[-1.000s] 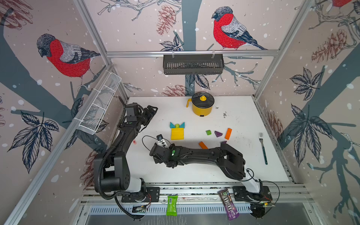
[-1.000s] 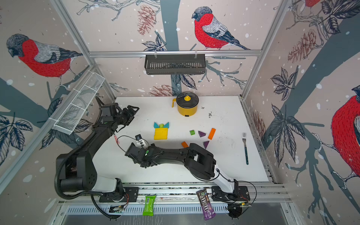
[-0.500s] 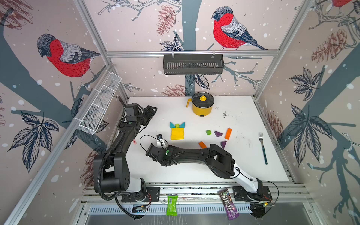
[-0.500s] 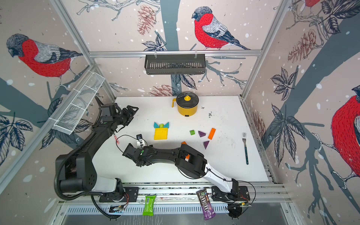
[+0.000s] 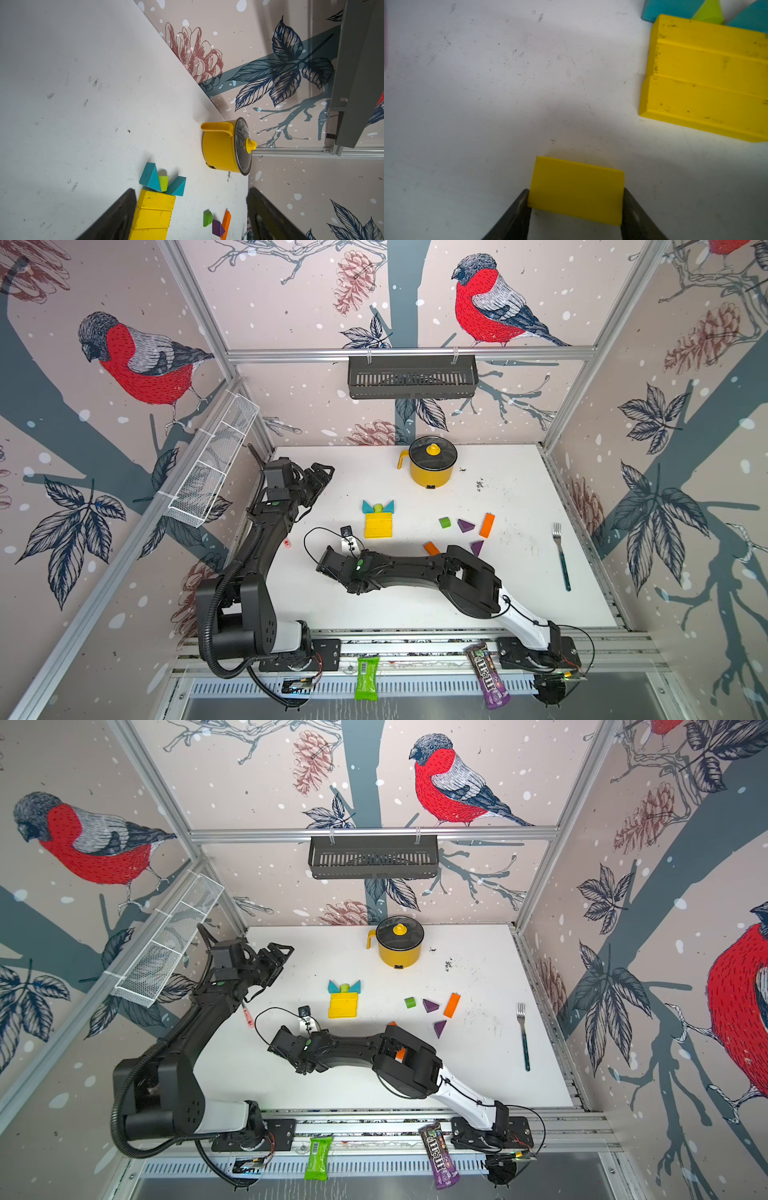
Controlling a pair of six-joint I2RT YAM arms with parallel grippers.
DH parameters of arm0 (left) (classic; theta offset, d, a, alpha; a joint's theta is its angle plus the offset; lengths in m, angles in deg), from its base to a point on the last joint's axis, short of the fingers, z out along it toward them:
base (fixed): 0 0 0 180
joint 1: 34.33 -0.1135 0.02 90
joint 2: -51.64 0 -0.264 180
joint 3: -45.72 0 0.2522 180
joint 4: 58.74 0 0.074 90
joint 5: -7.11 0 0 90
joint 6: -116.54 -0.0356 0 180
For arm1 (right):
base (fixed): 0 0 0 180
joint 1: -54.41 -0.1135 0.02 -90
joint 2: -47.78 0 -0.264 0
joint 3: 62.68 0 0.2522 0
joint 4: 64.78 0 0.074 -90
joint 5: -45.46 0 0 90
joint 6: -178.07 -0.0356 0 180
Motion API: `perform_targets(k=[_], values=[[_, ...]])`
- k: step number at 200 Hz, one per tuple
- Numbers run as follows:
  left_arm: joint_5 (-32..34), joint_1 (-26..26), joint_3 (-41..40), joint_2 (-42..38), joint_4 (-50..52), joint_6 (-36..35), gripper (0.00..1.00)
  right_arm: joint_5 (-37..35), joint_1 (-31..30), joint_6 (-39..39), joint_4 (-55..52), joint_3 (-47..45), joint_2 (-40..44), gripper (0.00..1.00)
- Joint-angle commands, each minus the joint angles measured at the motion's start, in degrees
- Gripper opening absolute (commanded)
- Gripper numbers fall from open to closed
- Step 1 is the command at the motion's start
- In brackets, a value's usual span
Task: Assemble a carrot with building blocks
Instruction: Pick up the building block from the center of the board, then assemble the building block at the center of the board.
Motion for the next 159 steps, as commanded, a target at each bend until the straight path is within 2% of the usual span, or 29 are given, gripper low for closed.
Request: perform_targets(k=[1, 34, 52, 84, 120, 159], values=[[-1.0, -0.1, 0.1, -0.4, -1.8, 0.1, 0.84, -2.9, -0.1, 1.7, 1.8, -0.8, 1.7, 0.58], [-2.1, 1.5, 0.0, 0.8, -2.5, -0.7, 0.84, -5.5, 0.0, 0.8, 1.8, -5.5, 6.6, 0.58], [-4.0, 4.4, 0.4, 3.2, -1.3, -2.3, 0.84, -6.2, 0.5, -0.4, 3.7, -12.0, 11.5, 0.58], [-7.0, 10.5, 7.0, 8.3, 5.2, -7.9, 0.84, -7.4, 1.2, -3.0, 4.6, -22.1, 18.9, 0.58], [-1.6, 15.4, 12.6, 11.4, 15.1, -14.0, 0.83, -7.8, 2.9, -4.7, 6.0, -30.8, 25.0, 0.58], [6.4, 18.8, 16.0, 11.5, 22.2, -18.2, 0.81, -7.0, 4.6, -3.8, 7.2, -34.1, 27.6, 0.58]])
